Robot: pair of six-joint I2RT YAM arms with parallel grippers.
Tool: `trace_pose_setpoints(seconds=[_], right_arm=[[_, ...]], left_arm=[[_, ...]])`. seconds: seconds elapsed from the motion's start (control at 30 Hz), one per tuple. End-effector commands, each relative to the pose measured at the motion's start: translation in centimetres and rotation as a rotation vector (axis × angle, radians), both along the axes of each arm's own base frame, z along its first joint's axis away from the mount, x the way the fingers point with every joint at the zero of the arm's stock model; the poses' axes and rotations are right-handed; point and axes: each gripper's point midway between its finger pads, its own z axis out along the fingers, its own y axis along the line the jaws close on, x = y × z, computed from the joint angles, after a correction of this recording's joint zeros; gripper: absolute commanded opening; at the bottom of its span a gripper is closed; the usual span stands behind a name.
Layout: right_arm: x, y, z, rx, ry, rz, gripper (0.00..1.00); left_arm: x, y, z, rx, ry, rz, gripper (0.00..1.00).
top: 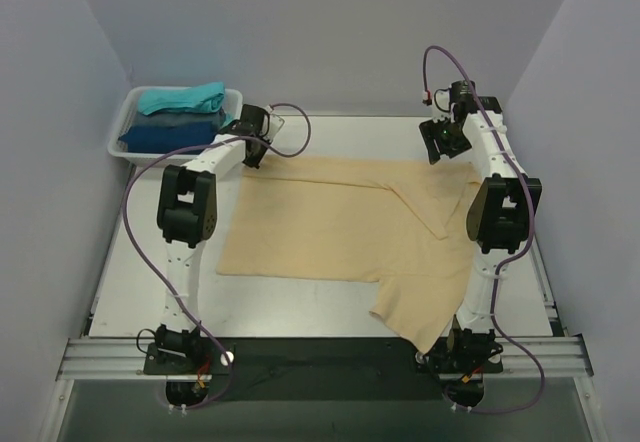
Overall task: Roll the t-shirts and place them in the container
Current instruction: Fold the T-shirt at the center of the board.
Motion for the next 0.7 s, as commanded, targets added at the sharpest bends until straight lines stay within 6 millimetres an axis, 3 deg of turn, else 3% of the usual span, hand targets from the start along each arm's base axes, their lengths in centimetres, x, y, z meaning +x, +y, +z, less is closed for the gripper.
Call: trace_pose_setpoints(seconds=[0.0, 0.33, 0.47, 0.63, 0.67], right_arm=[[-1.3, 0.1, -0.6, -0.001, 0.052, 0.006, 0.54], [-1.8, 0.0, 0.2, -0.01, 0.042, 0.014, 0.54], [-2.7, 0.3, 0.0, -0.005, 0.058, 0.039, 0.53], [-6.2, 1.9, -1.3, 0.072, 0.154, 0.118, 0.52], [-6.9, 3.1, -1.5, 0.071, 0.168, 0.174, 0.52]], left_arm=[[-0.1, 0.3, 4.8, -0.019, -0.1, 0.009, 0.0], [-3.0, -0.3, 6.6, -0.05, -0.139, -0.016, 0.0], [-4.3, -0.2, 6.1, -0.053, -0.114, -0.026, 0.0], [-6.0, 0.0, 5.2, -0.057, -0.085, -0.047, 0.0], [-6.1, 0.1, 5.2, -0.056, -0.087, -0.048, 0.0]])
